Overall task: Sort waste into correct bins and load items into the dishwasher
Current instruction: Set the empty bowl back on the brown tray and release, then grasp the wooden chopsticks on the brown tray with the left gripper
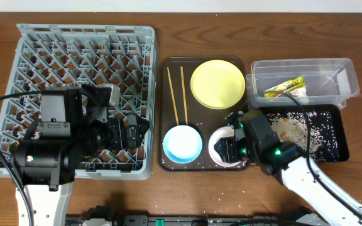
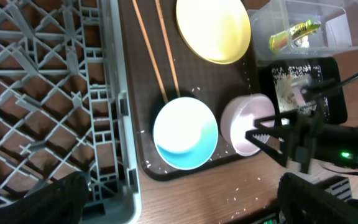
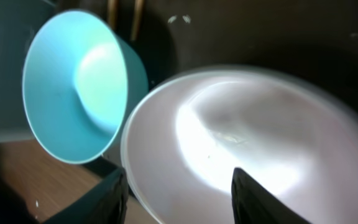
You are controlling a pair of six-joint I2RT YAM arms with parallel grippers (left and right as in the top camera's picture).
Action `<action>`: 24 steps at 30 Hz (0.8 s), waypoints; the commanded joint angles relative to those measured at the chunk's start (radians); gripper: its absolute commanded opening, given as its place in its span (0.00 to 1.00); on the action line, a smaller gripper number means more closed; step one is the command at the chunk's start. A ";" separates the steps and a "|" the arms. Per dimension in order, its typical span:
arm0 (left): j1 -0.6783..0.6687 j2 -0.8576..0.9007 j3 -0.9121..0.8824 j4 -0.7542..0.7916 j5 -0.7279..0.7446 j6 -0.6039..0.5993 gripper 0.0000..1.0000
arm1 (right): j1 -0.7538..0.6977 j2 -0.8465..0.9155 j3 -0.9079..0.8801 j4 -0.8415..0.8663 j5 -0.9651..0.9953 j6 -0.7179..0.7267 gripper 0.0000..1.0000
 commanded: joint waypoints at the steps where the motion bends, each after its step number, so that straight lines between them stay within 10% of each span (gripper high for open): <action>1: -0.004 0.000 0.016 0.004 0.016 0.017 0.98 | 0.003 0.000 0.244 -0.192 0.098 -0.098 0.52; 24: -0.187 0.116 0.004 0.067 -0.090 -0.018 0.82 | -0.042 0.214 0.458 -0.262 0.023 -0.016 0.49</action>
